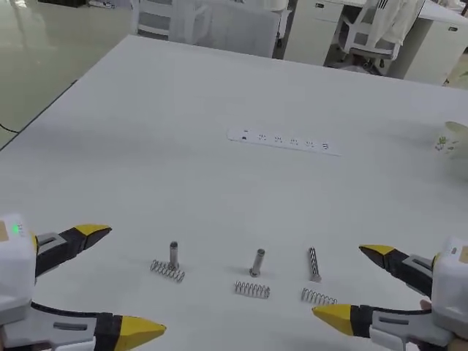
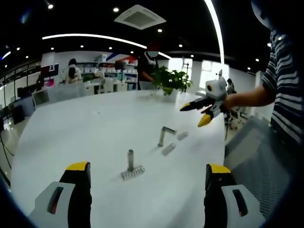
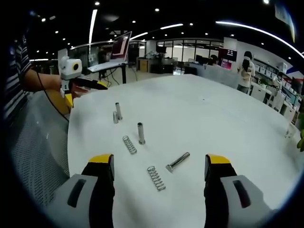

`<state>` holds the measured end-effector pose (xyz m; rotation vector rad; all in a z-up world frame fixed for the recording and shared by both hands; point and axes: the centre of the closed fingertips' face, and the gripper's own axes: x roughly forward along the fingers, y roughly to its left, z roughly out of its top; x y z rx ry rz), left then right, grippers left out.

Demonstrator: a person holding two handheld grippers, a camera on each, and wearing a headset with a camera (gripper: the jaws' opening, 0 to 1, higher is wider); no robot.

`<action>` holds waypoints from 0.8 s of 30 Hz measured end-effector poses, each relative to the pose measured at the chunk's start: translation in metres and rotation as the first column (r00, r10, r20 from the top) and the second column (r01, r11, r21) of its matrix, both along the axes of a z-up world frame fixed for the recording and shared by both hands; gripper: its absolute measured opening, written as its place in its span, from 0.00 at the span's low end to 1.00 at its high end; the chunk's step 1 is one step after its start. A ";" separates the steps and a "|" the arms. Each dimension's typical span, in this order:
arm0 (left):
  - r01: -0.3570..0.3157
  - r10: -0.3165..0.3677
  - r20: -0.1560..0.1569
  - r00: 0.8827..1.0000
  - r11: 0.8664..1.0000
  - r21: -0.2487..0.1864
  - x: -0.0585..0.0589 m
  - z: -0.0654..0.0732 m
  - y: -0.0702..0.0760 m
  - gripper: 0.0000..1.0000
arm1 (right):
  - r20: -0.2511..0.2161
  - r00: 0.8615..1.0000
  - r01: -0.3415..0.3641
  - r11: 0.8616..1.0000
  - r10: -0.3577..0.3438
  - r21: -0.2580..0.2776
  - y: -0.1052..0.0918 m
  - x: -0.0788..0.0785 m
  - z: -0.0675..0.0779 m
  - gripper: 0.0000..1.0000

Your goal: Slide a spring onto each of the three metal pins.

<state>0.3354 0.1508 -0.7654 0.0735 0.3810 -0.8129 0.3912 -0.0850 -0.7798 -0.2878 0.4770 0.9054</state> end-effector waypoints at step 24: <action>-0.008 0.009 -0.008 1.000 1.000 0.019 -0.004 -0.003 0.004 0.95 | -0.133 0.988 0.084 0.996 -0.085 -0.012 0.004 0.033 -0.009 0.45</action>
